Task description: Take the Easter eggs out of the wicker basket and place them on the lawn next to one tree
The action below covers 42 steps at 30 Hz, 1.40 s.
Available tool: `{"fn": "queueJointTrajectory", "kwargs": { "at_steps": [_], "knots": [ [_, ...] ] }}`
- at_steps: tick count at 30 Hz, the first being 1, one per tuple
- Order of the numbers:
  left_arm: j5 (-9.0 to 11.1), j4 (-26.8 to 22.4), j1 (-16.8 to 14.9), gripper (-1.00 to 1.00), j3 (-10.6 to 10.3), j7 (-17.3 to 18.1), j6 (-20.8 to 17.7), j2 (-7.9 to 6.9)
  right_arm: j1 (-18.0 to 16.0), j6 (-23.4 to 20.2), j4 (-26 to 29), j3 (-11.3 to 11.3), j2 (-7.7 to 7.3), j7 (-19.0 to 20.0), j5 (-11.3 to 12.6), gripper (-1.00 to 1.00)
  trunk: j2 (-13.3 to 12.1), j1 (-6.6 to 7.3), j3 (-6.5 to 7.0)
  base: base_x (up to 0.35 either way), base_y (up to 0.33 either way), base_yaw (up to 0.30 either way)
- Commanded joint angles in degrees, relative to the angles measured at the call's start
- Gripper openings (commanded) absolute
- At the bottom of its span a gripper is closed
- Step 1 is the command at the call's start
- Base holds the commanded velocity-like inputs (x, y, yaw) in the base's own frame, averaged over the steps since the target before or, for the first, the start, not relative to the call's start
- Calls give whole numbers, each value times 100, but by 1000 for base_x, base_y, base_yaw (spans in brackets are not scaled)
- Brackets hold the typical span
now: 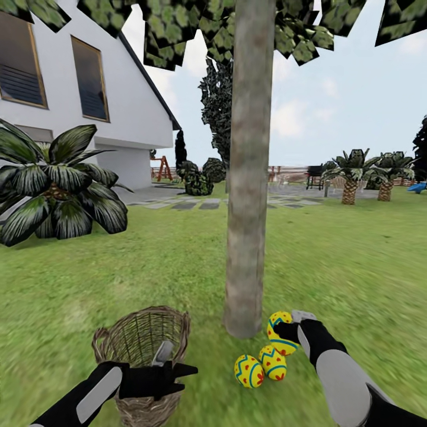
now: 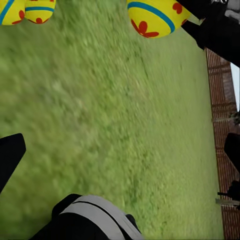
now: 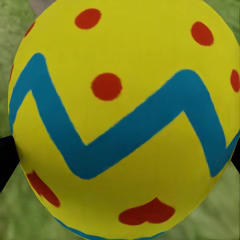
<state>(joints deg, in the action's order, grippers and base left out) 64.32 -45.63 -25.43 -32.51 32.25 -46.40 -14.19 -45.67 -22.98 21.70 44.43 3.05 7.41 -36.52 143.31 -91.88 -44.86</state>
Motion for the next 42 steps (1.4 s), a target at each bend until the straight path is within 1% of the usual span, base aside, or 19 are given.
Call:
{"fn": "queueJointTrajectory", "kwargs": {
  "at_steps": [1,8,16,42],
  "knots": [
    [20,7,-6,100,-18,10,-10,-5,-3,-25,25,46,14,48,-48,-100,1,4,7,0,0,95],
    [28,11,-10,100,-18,10,-10,-5,-3,-14,60,48,29,58,-48,-100,-31,33,136,0,0,33],
    [28,90,-6,100,-19,13,-10,-5,-3,-13,33,48,29,59,-48,-100,-351,209,269,0,0,0],
    [20,125,-8,100,-27,11,-10,4,-3,-13,16,48,20,59,-48,-100,-1394,780,503,0,0,0]
  ]
}}
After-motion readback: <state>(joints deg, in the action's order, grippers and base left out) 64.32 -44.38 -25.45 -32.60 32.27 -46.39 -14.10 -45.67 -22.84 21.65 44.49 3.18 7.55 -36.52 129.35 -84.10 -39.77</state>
